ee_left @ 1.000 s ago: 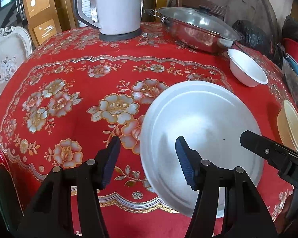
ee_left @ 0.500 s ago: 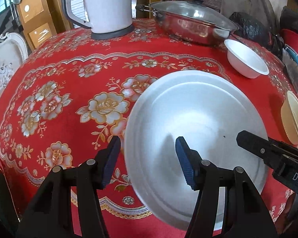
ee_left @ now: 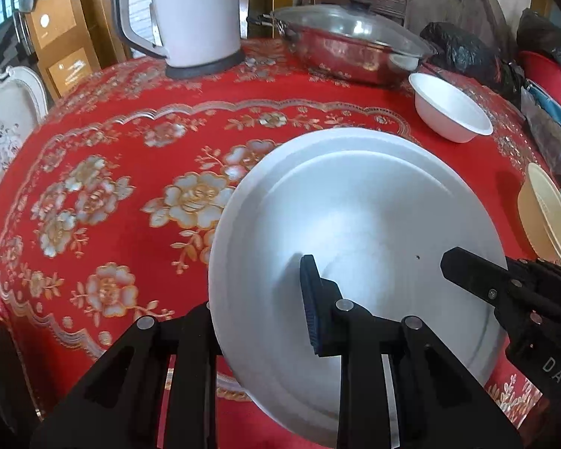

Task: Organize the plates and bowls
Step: 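Close both grippers on the white plate rim and lift it, then carry the white plate with both grippers over the green bowl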

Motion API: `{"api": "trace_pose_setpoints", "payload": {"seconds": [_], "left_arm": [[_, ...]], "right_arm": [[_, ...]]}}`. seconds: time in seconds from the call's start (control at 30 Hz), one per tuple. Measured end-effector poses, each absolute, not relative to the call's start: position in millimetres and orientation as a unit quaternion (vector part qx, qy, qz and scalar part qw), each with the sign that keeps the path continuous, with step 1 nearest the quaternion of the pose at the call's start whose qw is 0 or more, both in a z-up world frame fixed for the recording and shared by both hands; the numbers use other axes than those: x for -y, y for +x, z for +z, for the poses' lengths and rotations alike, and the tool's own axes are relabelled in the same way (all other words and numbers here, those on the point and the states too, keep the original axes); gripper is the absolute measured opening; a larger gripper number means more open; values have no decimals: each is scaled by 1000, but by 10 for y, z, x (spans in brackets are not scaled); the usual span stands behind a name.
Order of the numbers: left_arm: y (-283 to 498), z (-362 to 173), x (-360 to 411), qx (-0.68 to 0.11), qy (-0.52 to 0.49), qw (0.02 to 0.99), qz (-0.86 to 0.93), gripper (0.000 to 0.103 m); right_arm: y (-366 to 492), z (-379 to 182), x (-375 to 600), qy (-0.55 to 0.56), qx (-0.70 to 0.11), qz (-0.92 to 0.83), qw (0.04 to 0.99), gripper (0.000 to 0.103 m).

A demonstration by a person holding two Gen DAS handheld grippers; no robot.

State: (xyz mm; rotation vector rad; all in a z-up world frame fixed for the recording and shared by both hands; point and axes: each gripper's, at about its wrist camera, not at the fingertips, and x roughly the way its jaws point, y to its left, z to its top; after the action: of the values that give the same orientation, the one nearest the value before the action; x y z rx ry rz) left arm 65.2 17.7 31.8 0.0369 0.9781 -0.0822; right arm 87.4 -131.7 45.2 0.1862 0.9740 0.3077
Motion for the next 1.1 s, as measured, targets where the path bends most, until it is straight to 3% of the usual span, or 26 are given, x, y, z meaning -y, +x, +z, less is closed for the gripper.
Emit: {"api": "trace_pose_setpoints", "payload": {"seconds": [1.1], "left_arm": [[12,792,-896,-425,-24,905,-1,23]], "right_arm": [[474,891,564,32,-433,184,882,19]]}}
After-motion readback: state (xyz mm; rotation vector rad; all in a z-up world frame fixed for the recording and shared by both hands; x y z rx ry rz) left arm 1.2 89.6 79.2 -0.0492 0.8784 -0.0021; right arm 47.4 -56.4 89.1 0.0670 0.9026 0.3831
